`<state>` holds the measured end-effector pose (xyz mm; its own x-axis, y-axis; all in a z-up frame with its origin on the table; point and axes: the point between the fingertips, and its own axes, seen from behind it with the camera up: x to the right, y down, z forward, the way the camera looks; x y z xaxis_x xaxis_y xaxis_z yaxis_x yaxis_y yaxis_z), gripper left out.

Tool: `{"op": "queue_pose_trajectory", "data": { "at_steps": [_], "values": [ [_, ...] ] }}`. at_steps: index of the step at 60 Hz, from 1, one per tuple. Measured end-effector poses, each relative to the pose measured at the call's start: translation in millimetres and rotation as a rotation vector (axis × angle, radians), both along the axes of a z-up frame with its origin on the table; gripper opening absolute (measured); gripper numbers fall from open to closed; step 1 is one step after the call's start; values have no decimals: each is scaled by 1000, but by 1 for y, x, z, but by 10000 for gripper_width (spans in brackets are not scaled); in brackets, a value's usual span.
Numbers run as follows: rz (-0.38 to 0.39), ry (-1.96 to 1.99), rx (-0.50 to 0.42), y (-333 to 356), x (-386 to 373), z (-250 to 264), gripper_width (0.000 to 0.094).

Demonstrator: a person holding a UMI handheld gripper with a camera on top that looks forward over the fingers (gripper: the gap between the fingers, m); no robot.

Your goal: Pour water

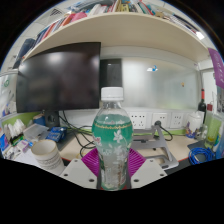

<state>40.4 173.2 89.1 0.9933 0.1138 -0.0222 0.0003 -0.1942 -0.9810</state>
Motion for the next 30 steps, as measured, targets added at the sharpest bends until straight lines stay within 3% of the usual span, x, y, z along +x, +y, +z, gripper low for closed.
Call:
{"op": "queue_pose_trajectory", "data": {
  "at_steps": [2,11,13,18,30],
  "values": [
    [5,6,6,0,-2,1,440],
    [15,0,-9,-3,-4,-2,573],
    [12,2,-35,-6,-3,-7,694],
    [15,23,-69,-21,-3,-11,873],
    [-28,-37,-138,-111,4,-8,860]
  ]
}}
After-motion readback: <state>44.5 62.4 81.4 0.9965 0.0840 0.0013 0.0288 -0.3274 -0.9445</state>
